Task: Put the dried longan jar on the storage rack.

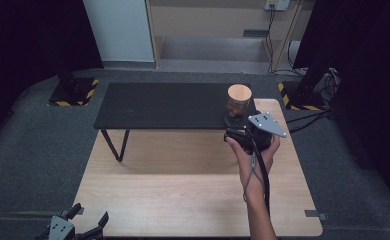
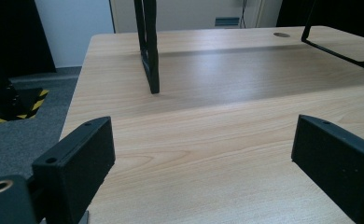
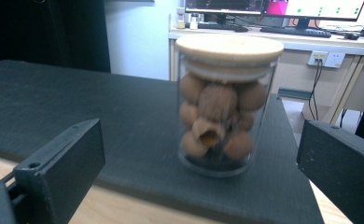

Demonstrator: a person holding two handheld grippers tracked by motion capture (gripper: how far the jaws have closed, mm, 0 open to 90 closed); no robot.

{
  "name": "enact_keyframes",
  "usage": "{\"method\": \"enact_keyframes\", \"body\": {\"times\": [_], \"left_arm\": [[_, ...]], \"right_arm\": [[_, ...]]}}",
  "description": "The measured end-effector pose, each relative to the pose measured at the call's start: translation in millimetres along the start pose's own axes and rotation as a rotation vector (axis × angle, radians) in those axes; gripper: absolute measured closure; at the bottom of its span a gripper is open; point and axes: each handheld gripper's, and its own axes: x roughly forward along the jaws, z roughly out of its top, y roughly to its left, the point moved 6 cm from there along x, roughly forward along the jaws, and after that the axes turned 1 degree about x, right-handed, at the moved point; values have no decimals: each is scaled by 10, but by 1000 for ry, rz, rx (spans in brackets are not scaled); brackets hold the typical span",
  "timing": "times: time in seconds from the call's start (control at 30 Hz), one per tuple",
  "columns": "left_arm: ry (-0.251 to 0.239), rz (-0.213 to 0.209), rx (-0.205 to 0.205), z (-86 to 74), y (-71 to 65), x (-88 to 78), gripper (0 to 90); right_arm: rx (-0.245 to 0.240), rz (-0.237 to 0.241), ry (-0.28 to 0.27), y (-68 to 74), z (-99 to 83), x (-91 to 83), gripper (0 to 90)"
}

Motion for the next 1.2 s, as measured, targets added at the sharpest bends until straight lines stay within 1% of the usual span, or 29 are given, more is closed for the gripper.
{"method": "enact_keyframes", "body": {"times": [0.17, 0.23, 0.43, 0.5, 0.73, 0.97, 1.1, 1.2], "left_arm": [[-2, -4, 1, 9, -3, 15, 47], [-1, -6, 3, 10, -4, 21, 47], [1, -13, 5, 18, -9, 44, 47], [0, -14, 7, 23, -15, 45, 47], [4, -17, 9, 28, -20, 59, 47], [6, -20, 13, 40, -18, 98, 47], [4, -22, 17, 52, -20, 126, 47], [3, -23, 18, 62, -20, 140, 47]], "right_arm": [[29, 7, -12, 48, -162, -223, 13], [32, 4, -14, 66, -240, -312, 14], [59, -12, -18, 50, -460, -540, 14], [59, -20, -10, 41, -529, -589, 14], [93, -25, 12, 1, -820, -756, 14], [90, -46, 30, 15, -1069, -909, 13], [80, -45, 44, 27, -1206, -956, 13], [78, -46, 43, 33, -1289, -987, 13]]}}
